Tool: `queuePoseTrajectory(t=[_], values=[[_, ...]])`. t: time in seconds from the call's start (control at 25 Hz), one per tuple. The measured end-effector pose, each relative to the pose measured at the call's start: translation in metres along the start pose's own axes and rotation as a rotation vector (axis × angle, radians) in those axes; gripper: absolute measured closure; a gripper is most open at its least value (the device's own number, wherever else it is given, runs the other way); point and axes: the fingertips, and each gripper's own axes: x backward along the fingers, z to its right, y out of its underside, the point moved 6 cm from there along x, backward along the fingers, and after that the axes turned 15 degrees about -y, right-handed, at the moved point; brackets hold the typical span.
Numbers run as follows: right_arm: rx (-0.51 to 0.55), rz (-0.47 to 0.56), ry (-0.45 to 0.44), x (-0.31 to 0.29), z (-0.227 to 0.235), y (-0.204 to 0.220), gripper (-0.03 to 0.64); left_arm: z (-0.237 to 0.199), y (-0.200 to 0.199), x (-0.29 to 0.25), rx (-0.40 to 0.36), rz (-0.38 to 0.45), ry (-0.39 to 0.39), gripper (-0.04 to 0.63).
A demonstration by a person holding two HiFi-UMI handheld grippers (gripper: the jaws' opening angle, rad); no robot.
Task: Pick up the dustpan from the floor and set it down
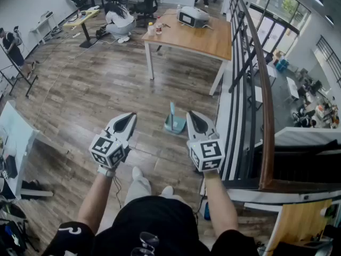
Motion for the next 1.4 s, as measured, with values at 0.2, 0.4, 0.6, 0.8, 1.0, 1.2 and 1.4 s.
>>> queuePoseTrajectory(t=[0.2, 0.4, 0.6, 0.8, 1.0, 1.2, 1.4], values=[[0.0, -0.003, -0.001, 0.01, 0.003, 0.005, 0.629, 0.011, 0.004, -0.002, -0.003, -0.006, -0.002, 0.598], [-0.001, -0.005, 0.008, 0.015, 0.017, 0.01, 0.629, 0.015, 0.009, -0.011, -0.015, -0.018, -0.011, 0.598], [-0.034, -0.011, 0.024, 0.02, 0.028, 0.02, 0.629, 0.015, 0.015, -0.015, -0.015, -0.031, -0.028, 0.598], [-0.049, -0.016, 0.022, 0.018, 0.036, 0.03, 0.629, 0.015, 0.019, -0.022, -0.016, -0.035, -0.036, 0.598], [-0.057, -0.022, 0.025, 0.003, 0.049, 0.03, 0.629, 0.007, 0.018, -0.038, -0.012, -0.047, -0.031, 0.598], [-0.044, -0.028, 0.027, -0.02, 0.065, 0.036, 0.629, -0.007, 0.026, -0.069, 0.001, -0.055, -0.018, 0.598], [-0.038, -0.046, 0.049, -0.069, 0.096, 0.045, 0.629, -0.04, 0.035, -0.117, 0.007, -0.058, 0.0, 0.598]])
